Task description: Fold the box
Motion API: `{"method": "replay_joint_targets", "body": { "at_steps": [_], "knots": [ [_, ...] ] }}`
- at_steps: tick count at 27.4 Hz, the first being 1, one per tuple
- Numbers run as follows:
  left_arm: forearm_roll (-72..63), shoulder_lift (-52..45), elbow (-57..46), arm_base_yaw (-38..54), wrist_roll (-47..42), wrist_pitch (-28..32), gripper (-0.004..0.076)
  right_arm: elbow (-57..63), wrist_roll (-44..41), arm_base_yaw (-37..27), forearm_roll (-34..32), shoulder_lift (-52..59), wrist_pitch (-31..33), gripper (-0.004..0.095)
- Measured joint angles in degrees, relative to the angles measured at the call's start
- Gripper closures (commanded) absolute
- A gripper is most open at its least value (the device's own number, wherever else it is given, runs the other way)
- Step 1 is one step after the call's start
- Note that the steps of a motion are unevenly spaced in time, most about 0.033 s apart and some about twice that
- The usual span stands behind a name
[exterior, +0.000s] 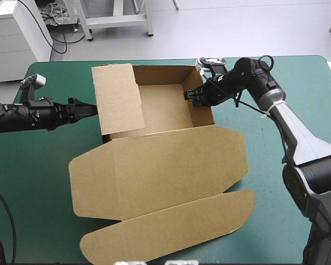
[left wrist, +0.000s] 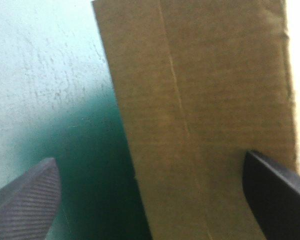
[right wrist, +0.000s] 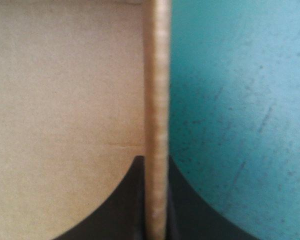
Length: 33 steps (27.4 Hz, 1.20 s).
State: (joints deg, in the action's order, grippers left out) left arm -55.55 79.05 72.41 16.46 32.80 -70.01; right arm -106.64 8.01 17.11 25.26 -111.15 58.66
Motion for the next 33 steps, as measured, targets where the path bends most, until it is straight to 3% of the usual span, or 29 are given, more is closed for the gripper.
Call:
{"method": "replay_joint_targets", "body": {
  "at_steps": [10, 21, 30, 33],
  "knots": [
    [0.42, -0.73, 0.0, 0.39, -0.05, 0.44, -0.0002, 0.0, -3.0, 5.22, -1.29, -3.67, -6.55, 0.0927],
    [0.46, -2.08, 0.0, 0.28, 0.0, -0.29, -0.0002, 0.0, -4.33, 6.64, 0.09, -4.97, -7.58, 0.0922],
    [9.91, -2.08, 0.0, 0.28, -3.64, -0.53, -0.0001, 0.0, -4.81, 10.93, -1.0, -5.09, -9.89, 0.0921],
    [12.85, -2.1, 0.0, 0.28, -5.4, -0.54, 0.0031, 0.0, -5.78, 13.56, -3.12, -5.31, -11.4, 0.0922]
  ]
}}
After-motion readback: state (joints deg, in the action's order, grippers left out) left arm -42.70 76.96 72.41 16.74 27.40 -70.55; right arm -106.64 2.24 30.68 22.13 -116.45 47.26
